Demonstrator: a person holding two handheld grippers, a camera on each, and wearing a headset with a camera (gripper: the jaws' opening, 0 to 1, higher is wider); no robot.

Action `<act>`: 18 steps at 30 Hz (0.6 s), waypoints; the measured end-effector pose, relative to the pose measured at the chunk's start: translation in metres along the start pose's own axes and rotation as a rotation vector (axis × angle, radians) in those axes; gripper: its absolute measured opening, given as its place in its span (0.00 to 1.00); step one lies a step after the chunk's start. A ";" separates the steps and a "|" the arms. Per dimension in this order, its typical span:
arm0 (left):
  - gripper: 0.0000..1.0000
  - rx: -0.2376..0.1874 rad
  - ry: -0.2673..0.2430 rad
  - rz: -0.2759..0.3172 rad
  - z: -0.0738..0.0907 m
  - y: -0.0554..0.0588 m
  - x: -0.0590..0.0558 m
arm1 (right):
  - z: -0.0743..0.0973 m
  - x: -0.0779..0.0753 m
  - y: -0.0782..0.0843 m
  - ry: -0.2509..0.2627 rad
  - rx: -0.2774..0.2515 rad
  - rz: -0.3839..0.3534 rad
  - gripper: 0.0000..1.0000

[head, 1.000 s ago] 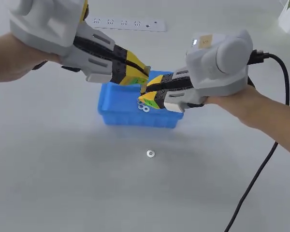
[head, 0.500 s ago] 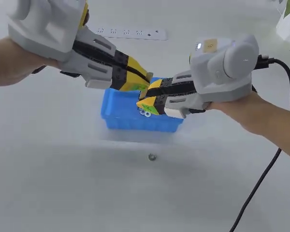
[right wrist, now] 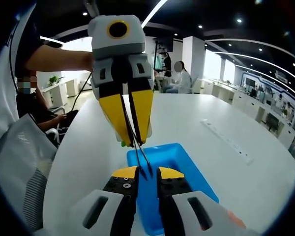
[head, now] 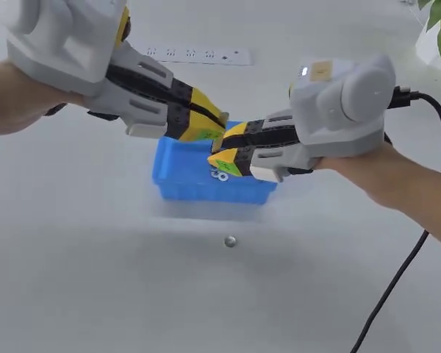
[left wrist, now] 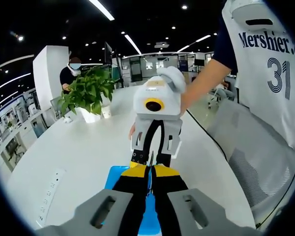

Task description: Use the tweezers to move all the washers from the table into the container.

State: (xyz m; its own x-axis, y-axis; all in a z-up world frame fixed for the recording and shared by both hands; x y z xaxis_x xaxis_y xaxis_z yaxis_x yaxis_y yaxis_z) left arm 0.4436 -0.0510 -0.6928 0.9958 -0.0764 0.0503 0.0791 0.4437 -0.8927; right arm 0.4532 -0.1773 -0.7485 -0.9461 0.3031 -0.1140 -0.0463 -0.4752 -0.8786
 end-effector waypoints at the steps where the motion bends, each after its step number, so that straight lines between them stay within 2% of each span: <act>1: 0.06 -0.003 0.001 -0.001 0.000 -0.001 -0.001 | 0.001 0.001 -0.001 0.001 -0.002 -0.003 0.15; 10: 0.06 -0.025 0.018 -0.011 0.001 -0.013 -0.019 | 0.019 0.016 -0.005 -0.006 -0.018 -0.001 0.16; 18: 0.06 -0.057 0.043 -0.006 0.001 -0.023 -0.048 | 0.039 0.042 -0.007 -0.048 -0.043 0.018 0.16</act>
State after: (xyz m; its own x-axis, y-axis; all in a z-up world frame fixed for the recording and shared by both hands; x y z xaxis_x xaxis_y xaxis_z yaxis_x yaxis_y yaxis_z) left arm 0.3941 -0.0568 -0.6746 0.9923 -0.1180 0.0373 0.0810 0.3920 -0.9164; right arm 0.4017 -0.1932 -0.7293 -0.9610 0.2545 -0.1081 -0.0166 -0.4435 -0.8961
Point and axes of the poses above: the centre of the closed fingertips' face, and the gripper's own axes: z roughly backward along the fingers, x roughly to its left, y roughly out of its underside, the point moved 9 cm from there along z, roughly backward along the fingers, and after that the axes turned 8 degrees about y, right-handed, at the moved point
